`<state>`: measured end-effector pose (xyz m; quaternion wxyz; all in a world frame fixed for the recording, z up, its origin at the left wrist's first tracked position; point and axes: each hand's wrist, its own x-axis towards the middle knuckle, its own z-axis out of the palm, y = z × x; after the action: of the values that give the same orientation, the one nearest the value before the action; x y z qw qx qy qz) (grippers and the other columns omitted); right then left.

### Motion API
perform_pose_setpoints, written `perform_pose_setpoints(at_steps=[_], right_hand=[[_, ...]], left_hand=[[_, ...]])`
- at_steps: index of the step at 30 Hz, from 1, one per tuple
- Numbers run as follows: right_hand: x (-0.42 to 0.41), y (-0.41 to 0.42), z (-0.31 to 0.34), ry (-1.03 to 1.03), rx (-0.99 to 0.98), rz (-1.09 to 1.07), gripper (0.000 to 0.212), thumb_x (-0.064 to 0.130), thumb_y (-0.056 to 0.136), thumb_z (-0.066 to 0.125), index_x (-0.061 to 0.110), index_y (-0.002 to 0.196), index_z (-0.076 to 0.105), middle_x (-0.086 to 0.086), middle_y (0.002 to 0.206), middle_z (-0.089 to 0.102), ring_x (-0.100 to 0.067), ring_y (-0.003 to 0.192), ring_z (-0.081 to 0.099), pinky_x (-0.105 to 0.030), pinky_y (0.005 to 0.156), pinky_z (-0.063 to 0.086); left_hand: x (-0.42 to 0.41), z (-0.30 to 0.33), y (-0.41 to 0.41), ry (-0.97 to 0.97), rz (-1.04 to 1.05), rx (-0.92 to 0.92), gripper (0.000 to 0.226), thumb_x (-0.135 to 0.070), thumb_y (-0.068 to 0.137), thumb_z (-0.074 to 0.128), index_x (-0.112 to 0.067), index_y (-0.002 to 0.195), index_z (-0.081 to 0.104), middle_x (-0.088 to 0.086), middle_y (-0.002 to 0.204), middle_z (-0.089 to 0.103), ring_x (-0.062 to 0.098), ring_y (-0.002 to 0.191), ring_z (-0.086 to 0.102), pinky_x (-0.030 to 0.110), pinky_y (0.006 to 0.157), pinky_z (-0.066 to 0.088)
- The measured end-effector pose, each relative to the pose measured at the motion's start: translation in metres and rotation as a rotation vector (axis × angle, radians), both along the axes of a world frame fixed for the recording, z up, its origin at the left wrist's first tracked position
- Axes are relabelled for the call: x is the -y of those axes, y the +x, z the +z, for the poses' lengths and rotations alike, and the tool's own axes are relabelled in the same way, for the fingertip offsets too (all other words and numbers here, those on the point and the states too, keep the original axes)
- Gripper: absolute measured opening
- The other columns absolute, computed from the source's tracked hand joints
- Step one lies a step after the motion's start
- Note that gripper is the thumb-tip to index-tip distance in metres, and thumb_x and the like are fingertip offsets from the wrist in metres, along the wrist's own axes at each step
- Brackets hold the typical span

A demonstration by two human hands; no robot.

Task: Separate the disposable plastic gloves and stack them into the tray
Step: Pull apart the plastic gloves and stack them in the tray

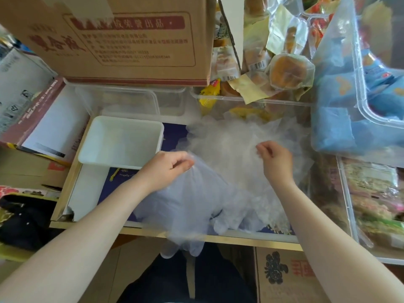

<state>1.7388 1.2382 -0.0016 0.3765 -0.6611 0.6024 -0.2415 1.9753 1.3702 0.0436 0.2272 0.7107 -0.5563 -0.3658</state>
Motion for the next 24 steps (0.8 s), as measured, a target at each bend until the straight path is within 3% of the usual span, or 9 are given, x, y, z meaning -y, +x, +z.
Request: perform_pose_setpoints(at_steps=[5,7,9,11,14,17,19,22,24], right_hand=[[0.011,-0.010,0.033,-0.196,0.031,0.032,0.014,0.013,0.091,0.058,0.005,0.087,0.068,-0.004,0.078,0.064,-0.014,0.071,0.054,-0.022,0.065,0.038],[0.012,-0.009,0.046,-0.186,0.082,0.080,0.008,0.013,0.086,0.064,0.011,0.079,0.065,0.004,0.070,0.061,-0.003,0.062,0.051,-0.012,0.061,0.038],[0.009,-0.007,0.059,-0.127,0.156,0.171,0.017,0.012,0.082,0.070,0.020,0.071,0.060,0.013,0.068,0.058,0.004,0.060,0.051,-0.009,0.062,0.039],[0.007,-0.005,0.072,-0.057,0.230,0.281,0.020,0.008,0.079,0.072,0.020,0.070,0.059,0.011,0.072,0.061,-0.001,0.067,0.055,-0.022,0.070,0.046],[0.005,-0.004,0.092,0.024,0.340,0.412,0.017,-0.003,0.076,0.071,0.006,0.071,0.058,0.002,0.080,0.064,-0.015,0.077,0.059,-0.037,0.077,0.050],[0.003,-0.002,0.107,0.092,0.396,0.505,0.024,-0.011,0.075,0.068,0.007,0.068,0.054,-0.005,0.081,0.064,-0.011,0.075,0.060,-0.032,0.077,0.052],[0.002,-0.002,0.112,0.118,0.409,0.541,0.027,-0.012,0.074,0.068,0.008,0.067,0.052,0.000,0.078,0.066,-0.008,0.073,0.061,-0.025,0.073,0.052],[0.002,-0.002,0.115,0.130,0.416,0.574,0.029,-0.012,0.074,0.069,0.012,0.067,0.053,0.006,0.074,0.067,-0.006,0.071,0.061,-0.021,0.071,0.051],[0.001,-0.003,0.119,0.124,0.422,0.581,0.026,-0.008,0.074,0.070,0.012,0.068,0.055,-0.004,0.078,0.067,-0.011,0.073,0.062,-0.023,0.073,0.051]], left_hand=[[0.009,0.002,-0.010,-0.127,-0.013,-0.017,0.023,-0.034,0.091,0.057,-0.017,0.099,0.070,-0.011,0.085,0.064,0.003,0.079,0.059,0.022,0.072,0.042],[0.015,0.005,-0.014,-0.212,-0.058,-0.019,0.041,-0.049,0.086,0.052,-0.016,0.098,0.071,-0.012,0.091,0.063,0.006,0.083,0.059,0.026,0.076,0.045],[0.021,0.011,-0.017,-0.286,-0.069,-0.039,0.048,-0.058,0.082,0.046,-0.020,0.097,0.072,-0.012,0.111,0.059,0.006,0.096,0.058,0.025,0.086,0.046],[0.029,0.022,-0.018,-0.328,-0.062,-0.080,0.051,-0.067,0.079,0.047,-0.026,0.096,0.071,-0.014,0.131,0.047,-0.003,0.110,0.050,0.012,0.094,0.038],[0.043,0.041,-0.019,-0.313,-0.105,-0.132,0.031,-0.054,0.084,0.056,-0.029,0.095,0.071,-0.014,0.146,0.030,-0.009,0.127,0.034,0.000,0.097,0.023],[0.056,0.054,-0.023,-0.258,-0.204,-0.147,0.025,-0.043,0.080,0.056,-0.029,0.094,0.071,-0.016,0.150,0.024,-0.006,0.135,0.025,0.006,0.100,0.022],[0.058,0.060,-0.028,-0.236,-0.288,-0.147,0.025,-0.044,0.080,0.057,-0.029,0.092,0.072,-0.022,0.149,0.020,-0.006,0.134,0.028,0.009,0.099,0.030],[0.060,0.061,-0.028,-0.235,-0.426,0.035,0.032,-0.048,0.082,0.055,-0.025,0.090,0.075,-0.029,0.147,0.015,-0.001,0.134,0.033,0.030,0.100,0.041],[0.064,0.063,-0.026,-0.172,-0.413,0.024,0.029,-0.045,0.083,0.058,-0.023,0.089,0.076,-0.027,0.148,0.018,0.000,0.133,0.035,0.034,0.102,0.040]])
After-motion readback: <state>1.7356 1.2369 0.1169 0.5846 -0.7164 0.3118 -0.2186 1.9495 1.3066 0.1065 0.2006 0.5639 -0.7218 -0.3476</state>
